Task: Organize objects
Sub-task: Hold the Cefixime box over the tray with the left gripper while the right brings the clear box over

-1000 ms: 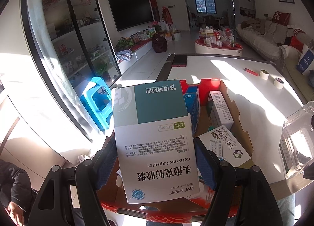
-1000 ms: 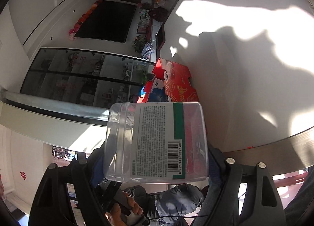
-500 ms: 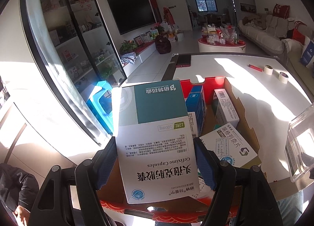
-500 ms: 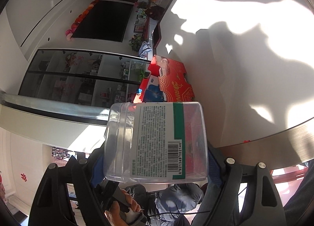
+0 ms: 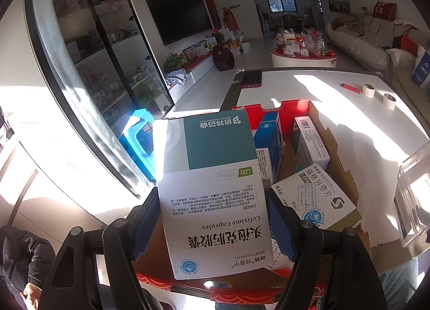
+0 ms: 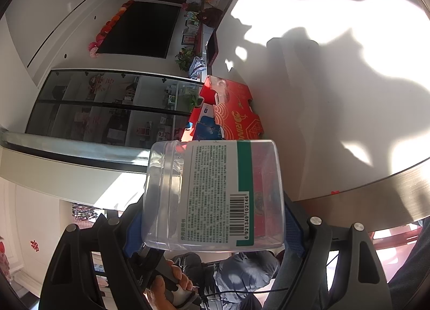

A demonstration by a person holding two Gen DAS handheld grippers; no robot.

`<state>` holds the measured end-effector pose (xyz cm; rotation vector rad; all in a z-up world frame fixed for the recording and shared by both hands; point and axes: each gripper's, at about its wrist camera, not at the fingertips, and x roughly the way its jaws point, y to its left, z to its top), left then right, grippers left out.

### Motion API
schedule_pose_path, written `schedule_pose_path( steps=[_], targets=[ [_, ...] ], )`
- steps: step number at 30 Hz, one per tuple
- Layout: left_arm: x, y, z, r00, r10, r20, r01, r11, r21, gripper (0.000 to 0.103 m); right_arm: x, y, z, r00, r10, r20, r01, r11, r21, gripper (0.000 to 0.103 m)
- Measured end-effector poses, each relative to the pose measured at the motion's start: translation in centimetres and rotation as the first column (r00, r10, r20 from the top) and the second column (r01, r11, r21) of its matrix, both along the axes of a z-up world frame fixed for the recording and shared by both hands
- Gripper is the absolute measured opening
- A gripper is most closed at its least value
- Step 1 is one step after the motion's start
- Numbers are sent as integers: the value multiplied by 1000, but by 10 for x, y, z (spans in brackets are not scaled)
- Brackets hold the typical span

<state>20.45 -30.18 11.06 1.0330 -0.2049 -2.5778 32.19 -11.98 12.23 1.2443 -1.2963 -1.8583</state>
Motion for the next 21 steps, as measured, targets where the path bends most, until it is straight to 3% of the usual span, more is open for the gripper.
schedule_pose_path(
  steps=[21],
  targets=[
    [-2,-2,2,1000,-2,-21,2,1000,-11,79,3,-3,-5,1000,7,0,-7,1000,1,83]
  ],
)
